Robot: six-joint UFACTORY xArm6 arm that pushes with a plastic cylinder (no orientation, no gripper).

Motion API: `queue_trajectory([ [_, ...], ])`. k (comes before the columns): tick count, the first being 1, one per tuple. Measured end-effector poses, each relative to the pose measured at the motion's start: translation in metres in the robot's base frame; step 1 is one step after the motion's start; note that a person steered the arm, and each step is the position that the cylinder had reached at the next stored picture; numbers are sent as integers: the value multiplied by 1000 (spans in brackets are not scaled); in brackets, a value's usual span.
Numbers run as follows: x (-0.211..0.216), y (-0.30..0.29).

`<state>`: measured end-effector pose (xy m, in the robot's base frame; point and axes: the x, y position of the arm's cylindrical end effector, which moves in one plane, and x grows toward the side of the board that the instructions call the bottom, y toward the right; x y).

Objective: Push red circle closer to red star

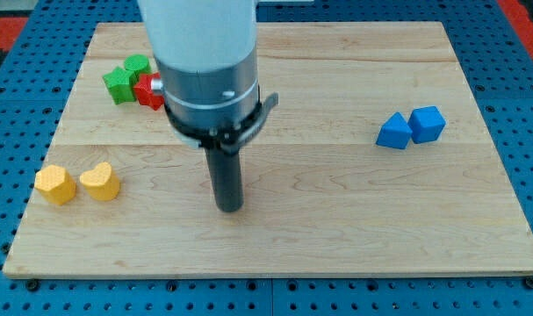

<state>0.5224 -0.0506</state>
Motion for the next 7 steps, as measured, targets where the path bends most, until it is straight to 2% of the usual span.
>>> queue_trajectory([
  [1, -41, -4],
  [2, -59, 8],
  [3, -48, 30],
  [5, -114, -66],
  [7, -127, -66],
])
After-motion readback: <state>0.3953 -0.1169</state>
